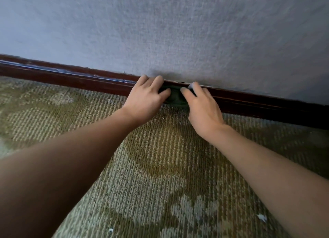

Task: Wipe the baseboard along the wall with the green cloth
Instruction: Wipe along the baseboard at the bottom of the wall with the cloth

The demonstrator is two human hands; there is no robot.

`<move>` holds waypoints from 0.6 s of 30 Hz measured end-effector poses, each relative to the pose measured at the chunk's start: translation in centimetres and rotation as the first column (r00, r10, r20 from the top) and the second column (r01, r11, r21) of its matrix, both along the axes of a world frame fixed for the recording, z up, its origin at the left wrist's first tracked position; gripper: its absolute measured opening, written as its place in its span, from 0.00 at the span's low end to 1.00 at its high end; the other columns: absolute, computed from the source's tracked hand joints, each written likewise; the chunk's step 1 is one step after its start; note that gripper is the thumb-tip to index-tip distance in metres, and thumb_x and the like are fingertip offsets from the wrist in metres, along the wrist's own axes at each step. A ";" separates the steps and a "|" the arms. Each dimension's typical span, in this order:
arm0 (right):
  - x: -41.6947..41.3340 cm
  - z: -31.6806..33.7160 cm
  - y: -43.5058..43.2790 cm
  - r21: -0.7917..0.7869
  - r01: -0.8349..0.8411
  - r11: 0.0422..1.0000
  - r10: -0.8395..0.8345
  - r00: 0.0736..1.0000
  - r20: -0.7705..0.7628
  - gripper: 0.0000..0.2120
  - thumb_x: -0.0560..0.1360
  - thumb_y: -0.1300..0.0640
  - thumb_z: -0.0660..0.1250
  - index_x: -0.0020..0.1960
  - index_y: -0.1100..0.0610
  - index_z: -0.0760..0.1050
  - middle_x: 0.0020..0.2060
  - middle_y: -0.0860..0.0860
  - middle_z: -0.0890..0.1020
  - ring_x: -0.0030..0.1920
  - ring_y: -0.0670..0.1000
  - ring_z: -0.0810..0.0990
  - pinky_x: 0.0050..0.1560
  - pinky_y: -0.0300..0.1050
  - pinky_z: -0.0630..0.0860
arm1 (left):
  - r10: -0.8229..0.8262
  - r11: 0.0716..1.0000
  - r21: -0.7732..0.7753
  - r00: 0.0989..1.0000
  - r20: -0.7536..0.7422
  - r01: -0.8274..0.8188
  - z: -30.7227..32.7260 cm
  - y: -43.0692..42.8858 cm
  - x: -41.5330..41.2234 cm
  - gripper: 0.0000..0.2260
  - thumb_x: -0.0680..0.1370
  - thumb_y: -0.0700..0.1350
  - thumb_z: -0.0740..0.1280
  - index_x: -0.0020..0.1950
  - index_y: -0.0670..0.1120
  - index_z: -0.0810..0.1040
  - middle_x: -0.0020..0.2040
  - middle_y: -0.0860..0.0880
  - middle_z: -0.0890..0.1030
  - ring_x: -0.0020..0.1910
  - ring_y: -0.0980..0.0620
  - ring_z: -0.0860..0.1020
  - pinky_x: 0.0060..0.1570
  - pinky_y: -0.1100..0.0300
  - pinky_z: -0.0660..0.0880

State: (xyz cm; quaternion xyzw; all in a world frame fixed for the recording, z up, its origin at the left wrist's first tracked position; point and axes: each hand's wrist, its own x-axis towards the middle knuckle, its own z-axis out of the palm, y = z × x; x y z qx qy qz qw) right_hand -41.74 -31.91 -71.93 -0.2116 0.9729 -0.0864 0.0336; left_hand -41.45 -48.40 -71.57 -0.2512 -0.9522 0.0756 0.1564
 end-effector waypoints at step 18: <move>0.3 -0.2 0.9 0.078 -0.048 0.996 0.052 0.998 -0.045 0.29 0.75 0.66 0.59 0.74 0.54 0.56 0.64 0.56 0.62 0.61 0.57 0.63 0.53 0.49 0.68 | -0.015 1.000 0.021 0.999 -0.050 0.016 0.1 0.3 0.0 0.13 0.64 0.34 0.74 0.48 0.39 0.83 0.35 0.40 0.76 0.33 0.43 0.77 0.37 0.57 0.72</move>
